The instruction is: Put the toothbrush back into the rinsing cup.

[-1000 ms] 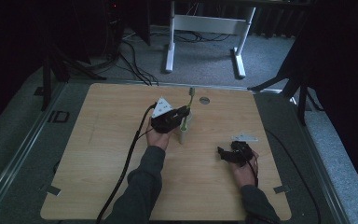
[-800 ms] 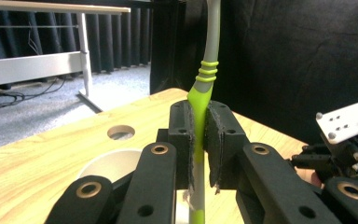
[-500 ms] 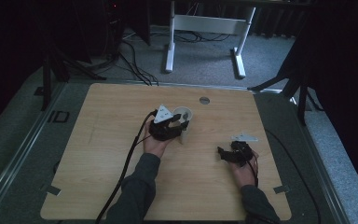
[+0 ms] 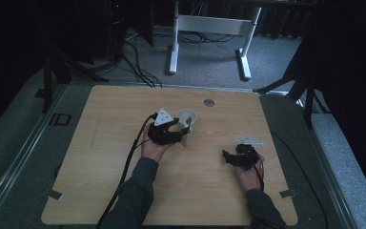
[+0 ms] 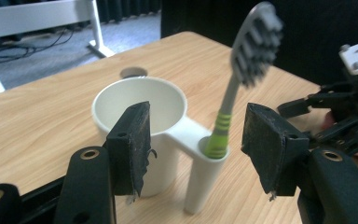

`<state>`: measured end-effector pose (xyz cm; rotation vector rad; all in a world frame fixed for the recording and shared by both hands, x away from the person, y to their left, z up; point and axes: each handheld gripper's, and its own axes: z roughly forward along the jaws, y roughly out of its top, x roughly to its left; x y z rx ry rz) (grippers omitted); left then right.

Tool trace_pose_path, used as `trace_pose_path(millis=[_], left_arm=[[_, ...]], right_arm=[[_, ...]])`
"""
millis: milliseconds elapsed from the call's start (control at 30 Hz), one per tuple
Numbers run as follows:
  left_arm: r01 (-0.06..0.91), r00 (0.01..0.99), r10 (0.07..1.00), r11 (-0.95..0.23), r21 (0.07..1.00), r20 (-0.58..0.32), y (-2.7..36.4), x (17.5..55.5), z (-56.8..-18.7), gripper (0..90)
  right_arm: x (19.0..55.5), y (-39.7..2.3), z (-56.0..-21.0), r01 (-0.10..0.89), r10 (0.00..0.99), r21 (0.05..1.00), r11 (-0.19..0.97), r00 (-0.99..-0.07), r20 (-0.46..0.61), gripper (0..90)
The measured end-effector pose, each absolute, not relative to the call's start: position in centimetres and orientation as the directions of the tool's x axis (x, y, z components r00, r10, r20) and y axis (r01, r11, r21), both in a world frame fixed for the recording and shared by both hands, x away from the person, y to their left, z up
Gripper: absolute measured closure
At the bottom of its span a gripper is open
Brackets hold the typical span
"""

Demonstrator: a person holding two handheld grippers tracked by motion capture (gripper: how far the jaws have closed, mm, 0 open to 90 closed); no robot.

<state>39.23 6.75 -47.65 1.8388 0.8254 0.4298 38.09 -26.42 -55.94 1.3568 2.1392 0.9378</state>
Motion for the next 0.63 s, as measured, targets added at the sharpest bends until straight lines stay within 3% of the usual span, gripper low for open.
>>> trace_pose_path(millis=[633], left_arm=[[0.398, 0.617, 0.782, -0.211, 0.893, -0.091, 10.2, 38.6, -48.7, 42.7]], right_arm=[[38.1, -26.4, -55.9, 0.610, 0.906, 0.737, 0.289, -0.424, -0.005, 27.3]])
